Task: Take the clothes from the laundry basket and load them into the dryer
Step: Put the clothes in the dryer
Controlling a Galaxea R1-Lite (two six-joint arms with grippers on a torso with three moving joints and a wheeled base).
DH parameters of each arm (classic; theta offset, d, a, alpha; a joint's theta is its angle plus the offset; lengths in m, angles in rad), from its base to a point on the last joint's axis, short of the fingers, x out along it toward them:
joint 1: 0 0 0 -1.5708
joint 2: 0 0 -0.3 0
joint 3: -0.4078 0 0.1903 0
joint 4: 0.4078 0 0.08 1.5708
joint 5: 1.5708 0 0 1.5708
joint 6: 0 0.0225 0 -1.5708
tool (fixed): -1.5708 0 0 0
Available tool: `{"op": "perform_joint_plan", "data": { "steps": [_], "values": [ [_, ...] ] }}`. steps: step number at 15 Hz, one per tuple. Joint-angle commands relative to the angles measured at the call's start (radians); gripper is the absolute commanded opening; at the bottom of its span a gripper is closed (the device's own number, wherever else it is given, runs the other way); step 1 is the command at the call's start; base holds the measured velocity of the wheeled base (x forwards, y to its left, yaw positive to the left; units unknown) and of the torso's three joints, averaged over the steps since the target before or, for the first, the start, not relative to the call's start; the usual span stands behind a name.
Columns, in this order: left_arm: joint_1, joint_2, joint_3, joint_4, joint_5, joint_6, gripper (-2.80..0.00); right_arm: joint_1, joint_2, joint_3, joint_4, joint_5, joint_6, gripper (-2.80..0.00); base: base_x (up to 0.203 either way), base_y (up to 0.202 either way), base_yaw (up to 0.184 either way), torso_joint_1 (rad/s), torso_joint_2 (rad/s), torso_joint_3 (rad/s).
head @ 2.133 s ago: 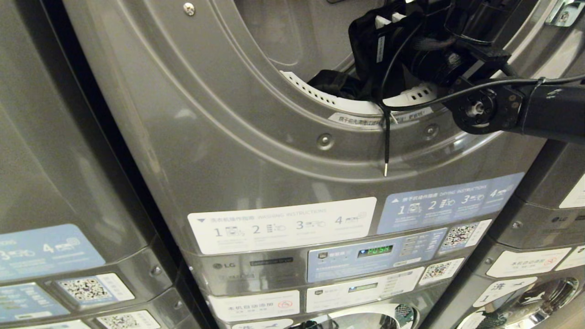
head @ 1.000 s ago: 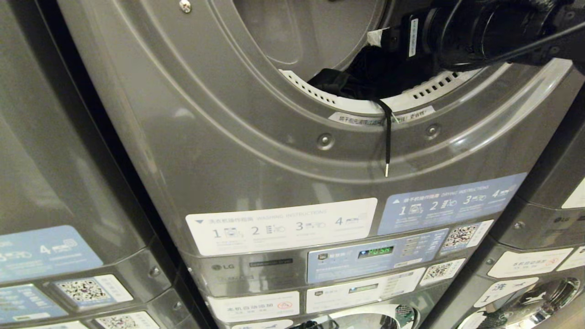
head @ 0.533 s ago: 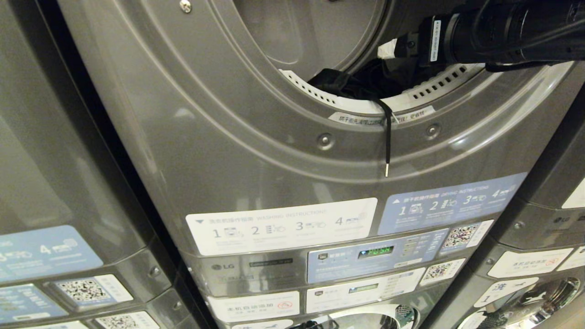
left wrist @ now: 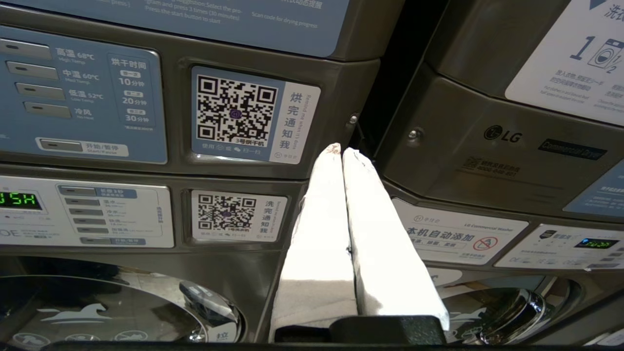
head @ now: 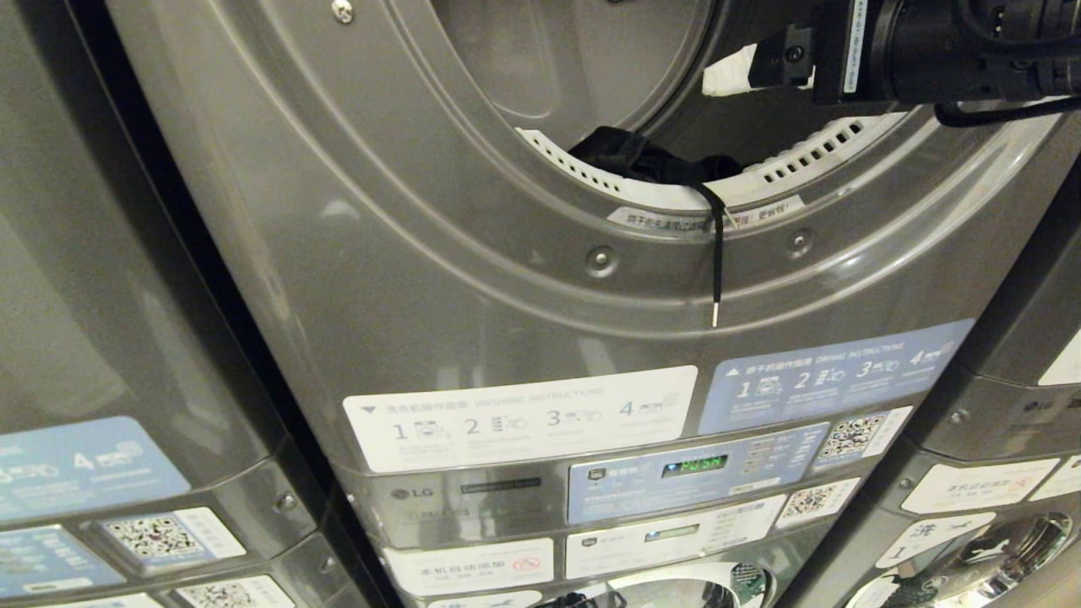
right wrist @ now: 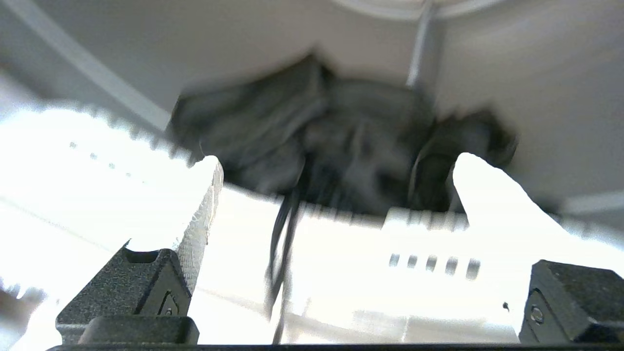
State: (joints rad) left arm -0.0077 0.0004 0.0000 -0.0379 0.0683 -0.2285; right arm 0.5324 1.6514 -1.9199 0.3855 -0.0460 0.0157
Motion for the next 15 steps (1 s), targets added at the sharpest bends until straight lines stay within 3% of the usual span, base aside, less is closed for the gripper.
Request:
{"op": "perform_joint_plan", "data": {
  "steps": [1, 3, 6, 10, 15],
  "values": [
    [0.0, 0.0, 0.029, 0.0, 0.001, -0.002, -2.8, 0.024, -0.055, 0.041, 0.031, -0.002, -0.003, 0.0, 0.0, 0.0, 0.0, 0.0, 0.0, 0.0],
    [0.0, 0.0, 0.029, 0.0, 0.001, -0.002, -2.8, 0.058, -0.096, 0.13, 0.042, -0.014, -0.006, 0.0, 0.0, 0.0, 0.0, 0.0, 0.0, 0.0],
    [0.0, 0.0, 0.031, 0.0, 0.001, -0.002, -2.8, 0.117, -0.116, 0.189, 0.045, -0.157, -0.012, 0.0, 0.0, 0.0, 0.0, 0.0, 0.0, 0.0],
    [0.0, 0.0, 0.029, 0.001, 0.001, 0.001, -2.8, 0.201, -0.137, 0.217, 0.081, -0.244, -0.011, 0.0, 0.0, 0.0, 0.0, 0.0, 0.0, 0.0],
    [0.0, 0.0, 0.029, 0.0, 0.001, 0.0, -2.8, 0.264, -0.16, 0.334, 0.074, -0.289, 0.05, 0.0, 0.0, 0.0, 0.0, 0.0, 0.0, 0.0]
  ]
}}
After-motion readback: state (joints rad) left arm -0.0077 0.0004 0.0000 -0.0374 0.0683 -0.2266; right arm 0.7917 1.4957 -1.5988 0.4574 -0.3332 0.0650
